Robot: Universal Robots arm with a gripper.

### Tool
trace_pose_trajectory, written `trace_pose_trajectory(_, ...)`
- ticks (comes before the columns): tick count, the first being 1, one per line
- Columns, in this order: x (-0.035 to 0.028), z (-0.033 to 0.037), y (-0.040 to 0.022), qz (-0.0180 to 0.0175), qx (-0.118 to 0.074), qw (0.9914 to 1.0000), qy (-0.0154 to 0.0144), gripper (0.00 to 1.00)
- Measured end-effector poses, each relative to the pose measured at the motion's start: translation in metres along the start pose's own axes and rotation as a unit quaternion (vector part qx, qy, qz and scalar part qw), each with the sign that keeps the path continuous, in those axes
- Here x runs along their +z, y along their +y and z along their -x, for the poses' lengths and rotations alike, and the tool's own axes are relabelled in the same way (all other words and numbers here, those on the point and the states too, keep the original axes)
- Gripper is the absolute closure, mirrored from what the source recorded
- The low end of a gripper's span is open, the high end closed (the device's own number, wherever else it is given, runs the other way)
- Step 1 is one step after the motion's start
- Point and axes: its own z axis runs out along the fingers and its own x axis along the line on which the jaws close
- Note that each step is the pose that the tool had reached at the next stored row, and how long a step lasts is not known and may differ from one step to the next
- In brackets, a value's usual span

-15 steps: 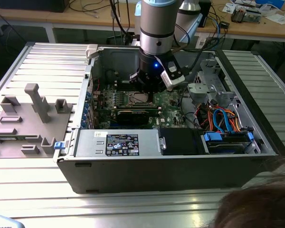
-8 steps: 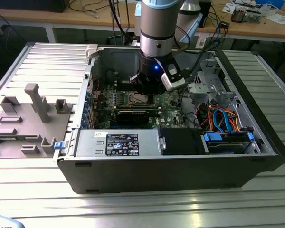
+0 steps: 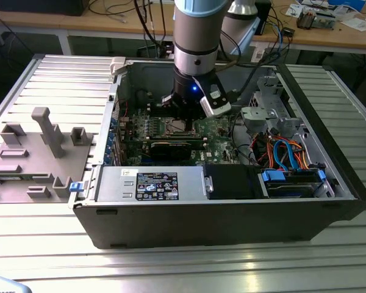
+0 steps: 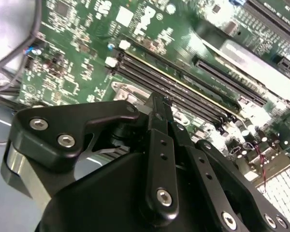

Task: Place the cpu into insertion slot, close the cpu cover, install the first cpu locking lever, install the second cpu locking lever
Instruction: 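Install the second cpu locking lever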

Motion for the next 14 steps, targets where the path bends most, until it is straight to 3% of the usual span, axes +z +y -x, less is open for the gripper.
trace_pose_trajectory(3, 0.0023, -0.0104, -0.0002, 0.0024, 0.001, 1.00000, -0.0001, 0.89)
trace_pose_trajectory(4, 0.0032, -0.0183, -0.0004, 0.0043, 0.001, 0.99999, 0.0000, 0.89)
trace_pose_trajectory(6, 0.0043, -0.0229, -0.0004, 0.0078, 0.002, 0.99997, -0.0001, 0.89)
trace_pose_trajectory(8, 0.0071, -0.0243, -0.0006, 0.0122, 0.002, 0.99992, -0.0002, 0.89)
trace_pose_trajectory(14, 0.0172, -0.0247, -0.0016, 0.0127, 0.002, 0.99992, -0.0001, 0.89)
